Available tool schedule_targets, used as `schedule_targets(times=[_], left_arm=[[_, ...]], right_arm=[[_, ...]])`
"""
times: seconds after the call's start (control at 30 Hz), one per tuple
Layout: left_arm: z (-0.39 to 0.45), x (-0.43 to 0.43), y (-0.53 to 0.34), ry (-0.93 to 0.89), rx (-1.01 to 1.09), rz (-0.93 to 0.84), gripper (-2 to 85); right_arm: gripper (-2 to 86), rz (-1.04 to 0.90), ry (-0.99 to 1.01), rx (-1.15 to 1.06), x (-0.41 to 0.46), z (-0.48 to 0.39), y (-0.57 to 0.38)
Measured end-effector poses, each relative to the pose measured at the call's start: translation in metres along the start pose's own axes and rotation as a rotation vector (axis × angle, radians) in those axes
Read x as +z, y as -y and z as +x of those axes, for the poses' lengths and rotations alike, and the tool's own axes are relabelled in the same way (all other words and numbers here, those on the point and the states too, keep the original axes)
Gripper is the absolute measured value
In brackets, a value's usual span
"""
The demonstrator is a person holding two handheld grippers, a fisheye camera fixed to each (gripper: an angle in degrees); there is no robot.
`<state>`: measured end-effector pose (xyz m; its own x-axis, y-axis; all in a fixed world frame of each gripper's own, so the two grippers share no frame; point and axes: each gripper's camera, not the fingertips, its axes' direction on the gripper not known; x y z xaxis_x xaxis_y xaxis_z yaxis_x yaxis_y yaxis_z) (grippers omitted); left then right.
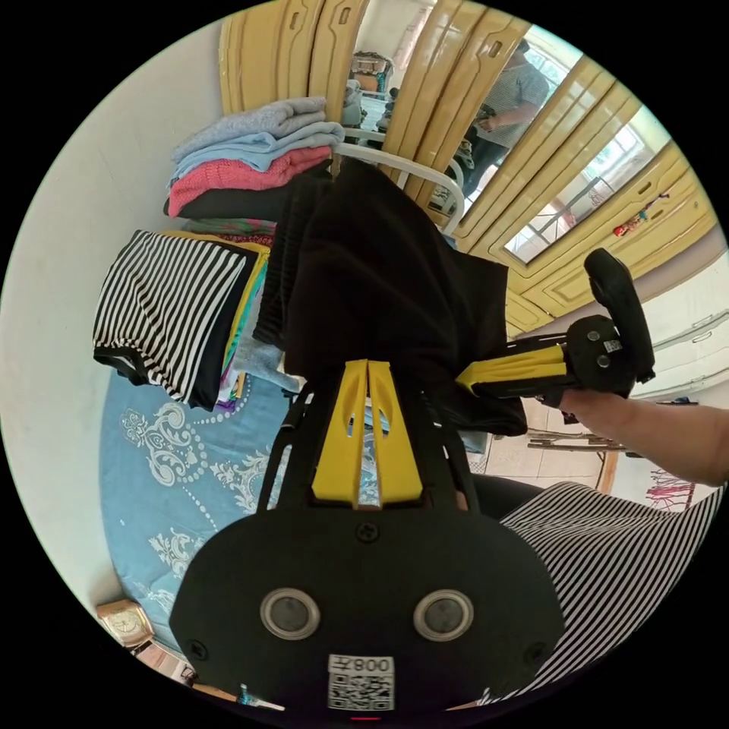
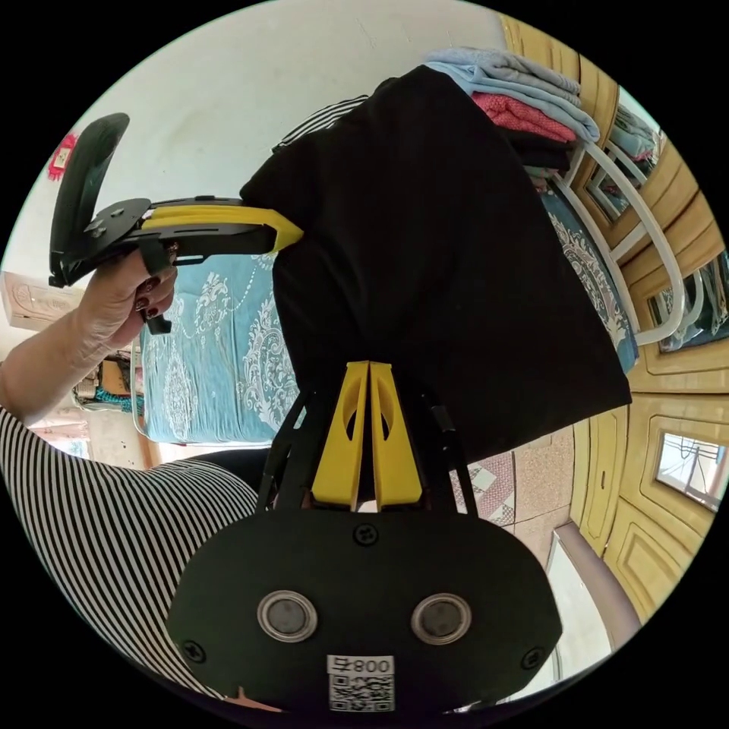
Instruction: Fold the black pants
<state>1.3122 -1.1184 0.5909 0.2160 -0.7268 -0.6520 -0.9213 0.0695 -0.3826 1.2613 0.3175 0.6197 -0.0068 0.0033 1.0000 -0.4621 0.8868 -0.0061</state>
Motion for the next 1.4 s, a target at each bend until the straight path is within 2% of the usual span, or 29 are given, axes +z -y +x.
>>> schedule_targets(times=[0.33, 0.67, 0.87, 1.13, 1.4], left_arm=[[-0.047, -0.055, -0.059, -0.187, -0.034, 0.169, 0.0], [-0.104, -0.057, -0.166, -0.455, -0.177, 0.153, 0.1], [-0.123, -0.07, -0.186, -0.484, -0.178, 0.185, 0.1], [-0.141, -0.086, -0.192, -0.486, -0.163, 0.227, 0.1], [-0.149, -0.086, -0.204, -0.511, -0.211, 0.217, 0.1]], right_arm=[[0.0, -0.017, -0.084, 0.045, 0.008, -0.024, 0.017], [0.1, -0.029, -0.2, 0.076, 0.013, -0.053, 0.032], [0.1, -0.03, -0.169, 0.179, 0.008, -0.051, 0.039], [0.2, -0.034, -0.208, 0.192, -0.001, -0.06, 0.045], [0.3, -0.009, -0.165, 0.213, -0.022, -0.051, 0.042]])
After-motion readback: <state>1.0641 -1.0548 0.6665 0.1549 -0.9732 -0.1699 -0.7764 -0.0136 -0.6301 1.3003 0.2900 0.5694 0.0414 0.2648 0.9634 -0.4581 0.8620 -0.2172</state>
